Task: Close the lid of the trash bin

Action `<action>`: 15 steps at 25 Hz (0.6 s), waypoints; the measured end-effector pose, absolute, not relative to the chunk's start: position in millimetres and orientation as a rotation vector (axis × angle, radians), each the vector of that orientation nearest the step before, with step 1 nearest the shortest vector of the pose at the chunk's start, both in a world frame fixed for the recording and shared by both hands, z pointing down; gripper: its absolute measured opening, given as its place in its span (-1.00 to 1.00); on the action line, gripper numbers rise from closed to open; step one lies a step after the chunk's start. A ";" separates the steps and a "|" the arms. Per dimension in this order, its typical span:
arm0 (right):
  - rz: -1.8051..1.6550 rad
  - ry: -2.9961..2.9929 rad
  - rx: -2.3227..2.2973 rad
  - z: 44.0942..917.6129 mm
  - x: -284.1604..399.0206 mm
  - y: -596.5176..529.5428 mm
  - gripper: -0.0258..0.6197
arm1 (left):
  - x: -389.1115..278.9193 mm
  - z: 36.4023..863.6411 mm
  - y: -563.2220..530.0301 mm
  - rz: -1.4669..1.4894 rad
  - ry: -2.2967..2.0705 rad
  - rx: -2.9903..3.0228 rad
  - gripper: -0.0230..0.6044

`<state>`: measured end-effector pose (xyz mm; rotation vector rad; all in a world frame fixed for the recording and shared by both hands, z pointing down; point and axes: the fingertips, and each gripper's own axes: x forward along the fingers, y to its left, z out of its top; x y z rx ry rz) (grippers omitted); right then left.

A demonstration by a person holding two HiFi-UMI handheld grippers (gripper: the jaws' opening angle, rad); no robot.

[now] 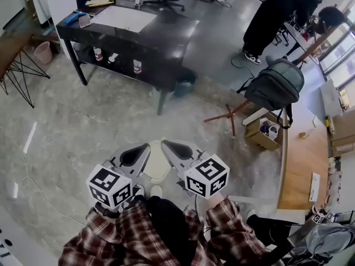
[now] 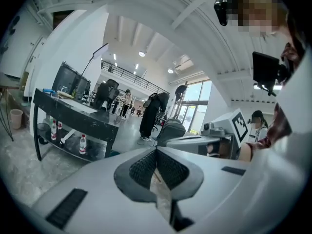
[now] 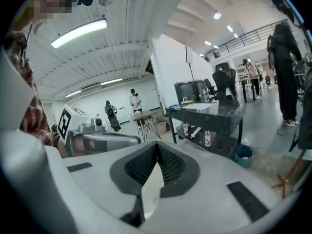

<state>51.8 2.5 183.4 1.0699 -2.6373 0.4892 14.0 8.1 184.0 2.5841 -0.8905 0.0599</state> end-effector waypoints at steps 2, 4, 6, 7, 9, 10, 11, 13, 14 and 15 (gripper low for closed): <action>0.429 -2.675 1.106 155.2 52.6 10.6 -0.88 | 14.0 168.2 18.1 0.050 -0.893 2.609 -0.89; 0.405 -2.710 1.148 136.1 54.1 20.3 -0.88 | 12.8 157.9 26.6 0.033 -0.897 2.617 -0.89; 0.399 -2.742 1.194 122.3 58.1 28.4 -0.88 | 14.0 149.5 32.2 0.018 -0.897 2.634 -0.89; 0.397 -2.753 1.219 117.1 61.0 31.8 -0.88 | 15.3 146.0 34.2 0.014 -0.895 2.644 -0.89; 0.402 -2.768 1.263 110.4 66.1 38.2 -0.88 | 17.0 140.8 37.4 0.008 -0.894 2.660 -0.89; 0.405 -2.773 1.278 108.6 68.1 40.9 -0.88 | 17.3 138.6 38.3 0.002 -0.895 2.665 -0.89; 0.407 -2.775 1.288 107.6 69.7 42.9 -0.88 | 17.6 136.6 38.6 -0.005 -0.896 2.669 -0.89; 0.406 -2.772 1.292 106.8 72.3 44.8 -0.88 | 19.0 133.7 38.6 -0.015 -0.897 2.674 -0.89; 0.405 -2.770 1.289 106.7 73.3 44.9 -0.88 | 20.0 132.8 38.6 -0.018 -0.897 2.675 -0.89; 0.403 -2.767 1.287 106.7 74.0 44.6 -0.88 | 21.0 132.1 38.6 -0.019 -0.897 2.677 -0.89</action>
